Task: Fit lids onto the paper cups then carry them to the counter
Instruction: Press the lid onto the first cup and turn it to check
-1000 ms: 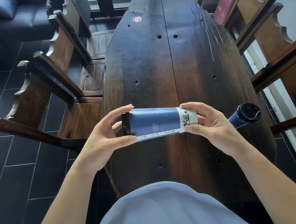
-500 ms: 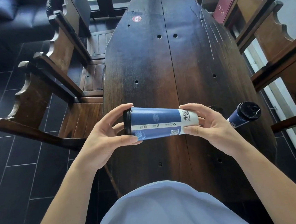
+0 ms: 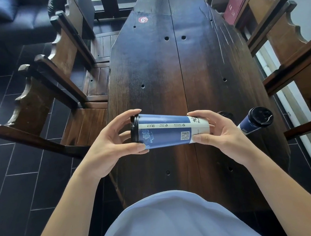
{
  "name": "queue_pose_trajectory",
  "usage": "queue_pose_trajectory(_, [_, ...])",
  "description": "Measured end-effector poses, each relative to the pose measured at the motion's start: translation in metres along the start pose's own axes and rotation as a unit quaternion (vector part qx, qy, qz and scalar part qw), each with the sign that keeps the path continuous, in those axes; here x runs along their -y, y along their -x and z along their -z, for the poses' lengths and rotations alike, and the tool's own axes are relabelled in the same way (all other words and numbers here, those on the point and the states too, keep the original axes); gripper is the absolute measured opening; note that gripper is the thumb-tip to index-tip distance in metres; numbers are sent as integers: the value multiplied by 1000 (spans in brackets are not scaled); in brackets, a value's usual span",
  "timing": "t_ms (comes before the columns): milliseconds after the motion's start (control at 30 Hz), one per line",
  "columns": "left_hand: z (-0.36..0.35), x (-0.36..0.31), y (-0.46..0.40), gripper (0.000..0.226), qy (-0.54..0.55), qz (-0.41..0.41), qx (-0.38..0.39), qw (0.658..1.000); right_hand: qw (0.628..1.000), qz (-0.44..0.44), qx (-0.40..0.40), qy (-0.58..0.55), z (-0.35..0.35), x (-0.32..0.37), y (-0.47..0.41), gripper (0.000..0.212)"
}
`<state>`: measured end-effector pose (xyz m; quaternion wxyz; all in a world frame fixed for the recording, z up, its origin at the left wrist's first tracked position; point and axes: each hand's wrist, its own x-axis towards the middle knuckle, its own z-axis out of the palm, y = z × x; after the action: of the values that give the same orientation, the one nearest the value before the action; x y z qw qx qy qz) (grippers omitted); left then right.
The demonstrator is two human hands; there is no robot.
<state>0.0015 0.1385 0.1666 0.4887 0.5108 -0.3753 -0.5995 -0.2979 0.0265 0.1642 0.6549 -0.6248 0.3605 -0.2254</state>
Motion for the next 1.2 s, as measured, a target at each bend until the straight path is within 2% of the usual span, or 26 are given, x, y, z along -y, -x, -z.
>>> queue_pose_trajectory(200, [1, 0, 1, 73, -12, -12, 7, 1000, 1000, -28, 10, 3, -1, -2, 0, 51])
queue_pose_trajectory(367, [5, -2, -3, 78, -22, -22, 21, 999, 996, -71, 45, 8, 1, -2, -1, 46])
queue_pose_trajectory(500, [0, -5, -12, 82, 52, -35, -29, 998, 993, -90, 75, 10, -4, -1, -3, 57])
queue_pose_trajectory(633, [-13, -6, -26, 67, 69, -21, -68, 995, 987, -107, 101, 60, -25, -4, -7, 66])
queue_pose_trajectory(867, [-32, -8, -42, 52, 98, 39, -79, 991, 984, -124, 75, 105, -59, -16, -12, 70])
queue_pose_trajectory(1067, [-33, -9, -46, 57, 73, 63, -66, 993, 984, -121, 56, 114, -70, -20, -15, 72])
queue_pose_trajectory(1200, [-31, -11, -50, 54, 82, 63, -81, 991, 984, -108, 74, 123, -62, -13, -20, 69])
